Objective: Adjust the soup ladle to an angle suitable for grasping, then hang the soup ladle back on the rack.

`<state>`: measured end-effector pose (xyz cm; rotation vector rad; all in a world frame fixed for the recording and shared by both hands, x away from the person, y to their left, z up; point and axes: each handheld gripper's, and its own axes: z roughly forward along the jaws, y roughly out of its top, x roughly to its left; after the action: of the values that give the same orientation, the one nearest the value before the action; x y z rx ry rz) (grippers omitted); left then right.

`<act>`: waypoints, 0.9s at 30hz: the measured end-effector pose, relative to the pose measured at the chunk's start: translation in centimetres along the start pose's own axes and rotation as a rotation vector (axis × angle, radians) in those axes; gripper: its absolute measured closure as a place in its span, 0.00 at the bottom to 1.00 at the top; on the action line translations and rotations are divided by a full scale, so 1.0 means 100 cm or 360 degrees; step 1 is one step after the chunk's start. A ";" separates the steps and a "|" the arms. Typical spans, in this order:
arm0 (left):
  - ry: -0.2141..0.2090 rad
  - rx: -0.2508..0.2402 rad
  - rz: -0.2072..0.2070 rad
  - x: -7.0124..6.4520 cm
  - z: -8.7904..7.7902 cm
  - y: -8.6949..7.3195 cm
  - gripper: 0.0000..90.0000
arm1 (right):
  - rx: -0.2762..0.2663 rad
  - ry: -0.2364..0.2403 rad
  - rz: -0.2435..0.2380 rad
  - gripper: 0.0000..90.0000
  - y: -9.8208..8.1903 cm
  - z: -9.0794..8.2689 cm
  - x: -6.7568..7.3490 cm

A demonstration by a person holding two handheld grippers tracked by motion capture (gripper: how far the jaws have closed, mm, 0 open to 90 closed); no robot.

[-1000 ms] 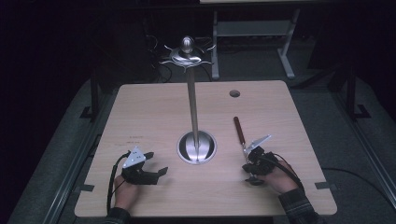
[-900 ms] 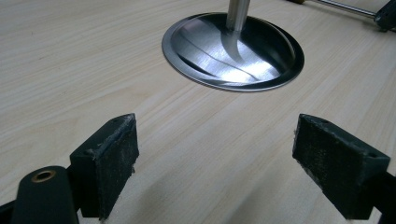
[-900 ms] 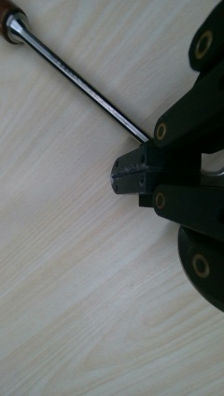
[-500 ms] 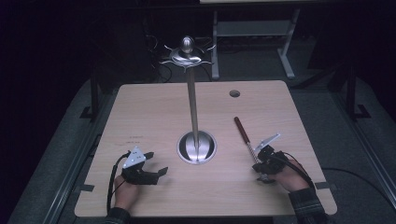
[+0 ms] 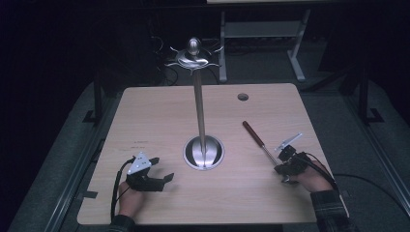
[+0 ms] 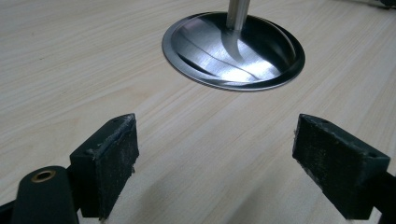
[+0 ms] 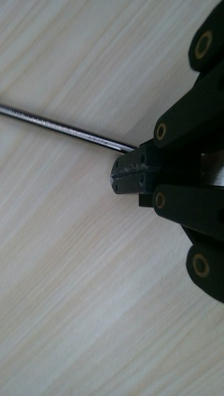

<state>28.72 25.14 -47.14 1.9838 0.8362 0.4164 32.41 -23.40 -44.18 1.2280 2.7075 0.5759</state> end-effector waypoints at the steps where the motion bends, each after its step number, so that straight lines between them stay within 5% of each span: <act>1: 0.0000 0.0007 0.0004 0.000 0.000 0.000 0.16 | -0.0004 -0.0003 0.0007 1.00 -0.001 0.000 -0.002; 17: 0.0004 0.0013 0.0017 -0.001 0.001 0.000 0.16 | -0.0095 0.0038 0.0076 0.96 0.005 -0.012 -0.012; 27: 0.0006 0.0006 0.0021 -0.001 0.001 0.000 0.16 | -0.0117 0.0029 0.0178 0.77 0.024 -0.018 -0.025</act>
<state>28.77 25.01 -47.16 1.9935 0.8268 0.4268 35.24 -24.34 -41.71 1.3680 2.6195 0.6963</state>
